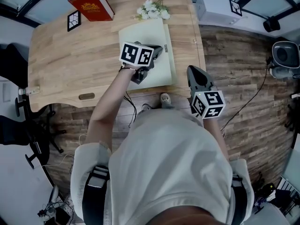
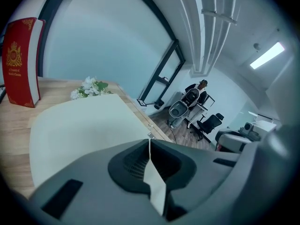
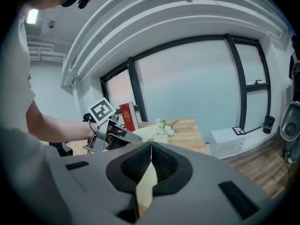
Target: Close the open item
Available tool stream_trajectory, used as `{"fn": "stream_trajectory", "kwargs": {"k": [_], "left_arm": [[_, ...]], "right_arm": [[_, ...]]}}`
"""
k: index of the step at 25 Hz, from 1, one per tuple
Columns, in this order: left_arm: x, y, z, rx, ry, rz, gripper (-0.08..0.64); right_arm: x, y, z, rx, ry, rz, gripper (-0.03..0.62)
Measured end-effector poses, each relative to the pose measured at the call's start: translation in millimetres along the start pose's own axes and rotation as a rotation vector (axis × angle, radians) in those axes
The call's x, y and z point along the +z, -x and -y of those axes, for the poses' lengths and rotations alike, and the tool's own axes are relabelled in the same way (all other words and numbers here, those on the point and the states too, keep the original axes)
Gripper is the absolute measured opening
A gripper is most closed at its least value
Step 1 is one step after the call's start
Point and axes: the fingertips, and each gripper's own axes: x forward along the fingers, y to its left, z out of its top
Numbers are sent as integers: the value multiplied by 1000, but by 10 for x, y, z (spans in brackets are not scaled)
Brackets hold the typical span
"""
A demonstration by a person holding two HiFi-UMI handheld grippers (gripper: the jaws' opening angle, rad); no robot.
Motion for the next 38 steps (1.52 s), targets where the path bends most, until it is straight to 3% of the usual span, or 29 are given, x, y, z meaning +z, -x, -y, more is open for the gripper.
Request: {"fn": "stream_trajectory", "kwargs": {"k": [38], "left_arm": [[-327,-635,-114,58,-73,-203,28]], "right_arm": [[37,-212,365,9,-15,-28,19]]}}
